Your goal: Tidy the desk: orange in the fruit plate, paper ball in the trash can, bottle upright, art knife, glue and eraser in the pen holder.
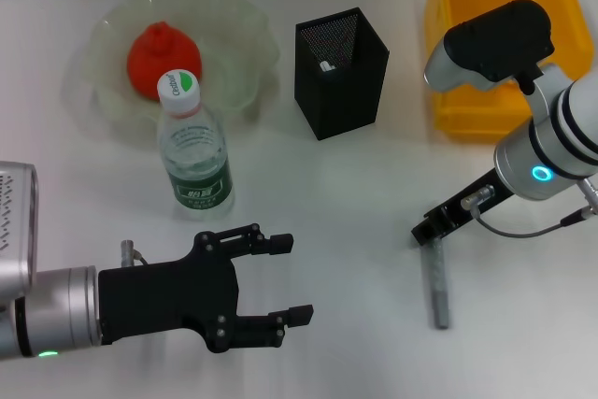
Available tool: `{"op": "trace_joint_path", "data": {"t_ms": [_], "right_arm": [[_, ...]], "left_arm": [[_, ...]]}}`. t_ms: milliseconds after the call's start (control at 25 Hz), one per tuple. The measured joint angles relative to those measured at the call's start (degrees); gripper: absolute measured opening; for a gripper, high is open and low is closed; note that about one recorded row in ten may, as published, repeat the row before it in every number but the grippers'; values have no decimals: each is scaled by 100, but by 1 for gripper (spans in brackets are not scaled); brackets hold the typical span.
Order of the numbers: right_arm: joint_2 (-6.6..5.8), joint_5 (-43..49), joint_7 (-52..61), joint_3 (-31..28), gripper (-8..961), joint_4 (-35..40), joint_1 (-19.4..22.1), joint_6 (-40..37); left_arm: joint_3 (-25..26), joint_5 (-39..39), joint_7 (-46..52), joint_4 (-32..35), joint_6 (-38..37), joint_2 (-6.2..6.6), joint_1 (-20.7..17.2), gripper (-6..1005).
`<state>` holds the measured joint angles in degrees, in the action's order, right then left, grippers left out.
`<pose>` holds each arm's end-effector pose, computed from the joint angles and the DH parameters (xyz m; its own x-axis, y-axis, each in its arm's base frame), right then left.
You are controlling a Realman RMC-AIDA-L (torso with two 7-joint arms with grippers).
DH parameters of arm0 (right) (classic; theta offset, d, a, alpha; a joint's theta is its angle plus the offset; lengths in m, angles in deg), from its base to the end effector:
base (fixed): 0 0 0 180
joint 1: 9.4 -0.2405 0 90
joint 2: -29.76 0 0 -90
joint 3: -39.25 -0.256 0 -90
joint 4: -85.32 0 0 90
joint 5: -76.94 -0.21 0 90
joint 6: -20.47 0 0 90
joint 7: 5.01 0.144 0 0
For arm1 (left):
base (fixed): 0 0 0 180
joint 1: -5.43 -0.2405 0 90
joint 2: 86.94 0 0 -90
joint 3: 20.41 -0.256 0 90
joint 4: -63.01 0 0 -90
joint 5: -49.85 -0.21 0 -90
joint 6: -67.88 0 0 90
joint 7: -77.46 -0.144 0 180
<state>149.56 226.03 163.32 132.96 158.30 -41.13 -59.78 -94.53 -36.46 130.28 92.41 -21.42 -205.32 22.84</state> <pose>0.1932 0.3350 -0.0524 0.5489 -0.8212 0.1558 -0.6813 -0.5475 -0.4858 -0.2732 0.2398 -0.0613 0.8120 0.1324 0.5685 0.2097 -0.9751 -0.0723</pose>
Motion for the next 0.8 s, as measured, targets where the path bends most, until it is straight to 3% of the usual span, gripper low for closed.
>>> {"op": "trace_joint_path", "data": {"t_ms": [360, 560, 720, 800], "right_arm": [[0, -4, -19, 23, 306, 29, 2, -43], [-11, -4, -57, 45, 164, 114, 24, -39], [-6, -119, -246, -141, 134, 977, 402, 38], [10, -945, -940, -785, 134, 1655, 820, 402]], "left_arm": [[-6, 0, 0, 9, 0, 0, 0, 800], [14, 0, 0, 5, 0, 0, -5, 800], [16, 0, 0, 14, -1, 0, -39, 800], [-2, 0, 0, -2, 0, -6, -33, 800]]}}
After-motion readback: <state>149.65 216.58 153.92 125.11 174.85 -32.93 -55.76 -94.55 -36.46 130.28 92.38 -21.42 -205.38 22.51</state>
